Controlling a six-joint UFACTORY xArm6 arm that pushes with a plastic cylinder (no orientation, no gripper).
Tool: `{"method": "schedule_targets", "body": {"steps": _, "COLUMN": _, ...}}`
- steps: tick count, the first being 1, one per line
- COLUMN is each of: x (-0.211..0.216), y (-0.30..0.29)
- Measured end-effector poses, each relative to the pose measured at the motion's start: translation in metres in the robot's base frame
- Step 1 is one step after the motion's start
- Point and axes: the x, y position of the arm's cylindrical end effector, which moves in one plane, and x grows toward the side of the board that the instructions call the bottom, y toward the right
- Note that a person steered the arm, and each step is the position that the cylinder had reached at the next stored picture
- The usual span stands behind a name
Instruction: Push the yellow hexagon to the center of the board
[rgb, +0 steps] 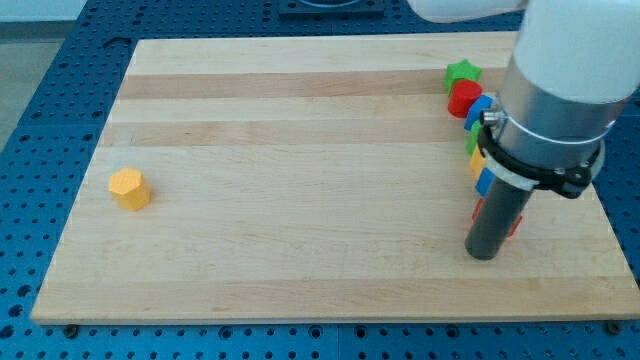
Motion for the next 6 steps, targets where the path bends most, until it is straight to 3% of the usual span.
{"method": "schedule_targets", "body": {"steps": 2, "x": 0.0, "y": 0.0}}
{"method": "schedule_targets", "body": {"steps": 3, "x": 0.003, "y": -0.053}}
{"method": "schedule_targets", "body": {"steps": 6, "x": -0.002, "y": -0.337}}
